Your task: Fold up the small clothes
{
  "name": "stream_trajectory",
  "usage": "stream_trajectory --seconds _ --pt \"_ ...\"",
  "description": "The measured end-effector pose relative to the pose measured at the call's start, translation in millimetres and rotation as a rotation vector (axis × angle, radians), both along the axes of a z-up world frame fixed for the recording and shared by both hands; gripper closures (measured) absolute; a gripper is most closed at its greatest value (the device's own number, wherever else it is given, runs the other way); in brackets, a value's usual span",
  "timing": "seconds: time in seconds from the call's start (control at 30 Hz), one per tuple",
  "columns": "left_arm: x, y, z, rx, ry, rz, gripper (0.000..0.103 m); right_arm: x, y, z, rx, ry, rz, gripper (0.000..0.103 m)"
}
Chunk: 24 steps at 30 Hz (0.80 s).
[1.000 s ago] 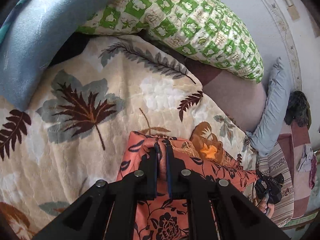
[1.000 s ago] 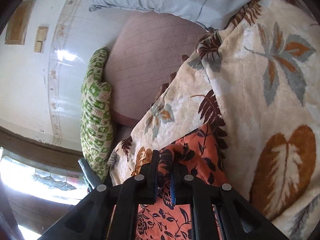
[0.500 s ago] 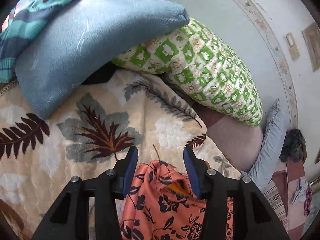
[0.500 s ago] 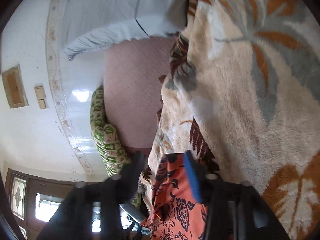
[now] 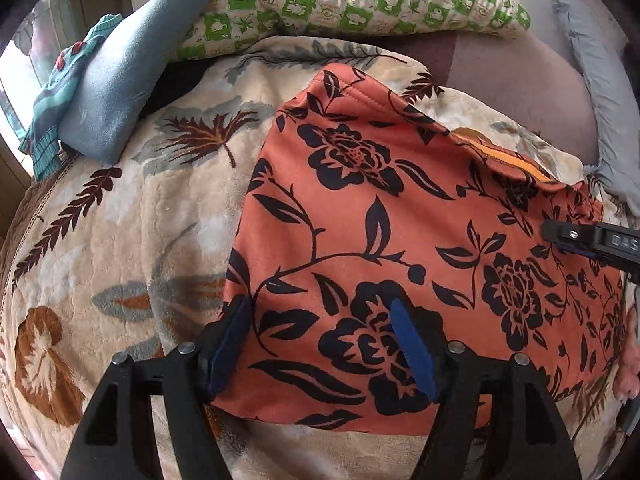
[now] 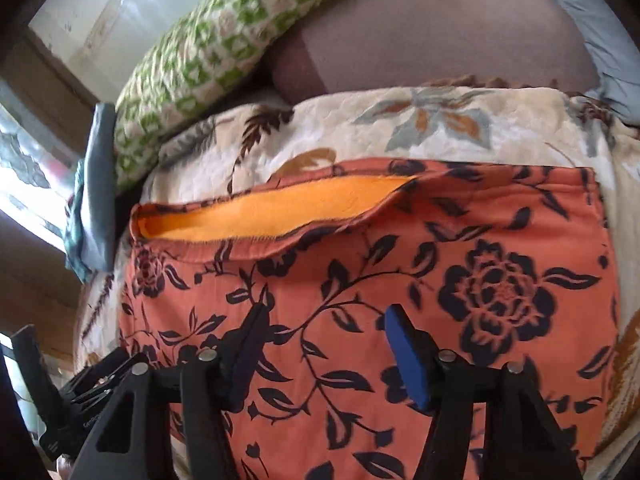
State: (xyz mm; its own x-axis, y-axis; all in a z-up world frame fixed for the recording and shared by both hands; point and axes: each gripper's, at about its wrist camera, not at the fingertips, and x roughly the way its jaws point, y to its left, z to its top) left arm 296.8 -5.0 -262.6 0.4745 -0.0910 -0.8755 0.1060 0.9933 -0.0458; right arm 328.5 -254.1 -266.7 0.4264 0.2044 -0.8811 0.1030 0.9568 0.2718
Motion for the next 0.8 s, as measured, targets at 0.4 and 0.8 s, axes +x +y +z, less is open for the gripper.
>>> stream_trajectory --seconds 0.4,0.8 --pt "5 15 16 -0.095 -0.048 0.002 0.03 105 11 14 -0.091 -0.046 -0.138 0.061" --pt "-23 24 76 -0.056 -0.276 0.049 0.03 -53 -34 46 -0.177 -0.127 -0.114 0.06"
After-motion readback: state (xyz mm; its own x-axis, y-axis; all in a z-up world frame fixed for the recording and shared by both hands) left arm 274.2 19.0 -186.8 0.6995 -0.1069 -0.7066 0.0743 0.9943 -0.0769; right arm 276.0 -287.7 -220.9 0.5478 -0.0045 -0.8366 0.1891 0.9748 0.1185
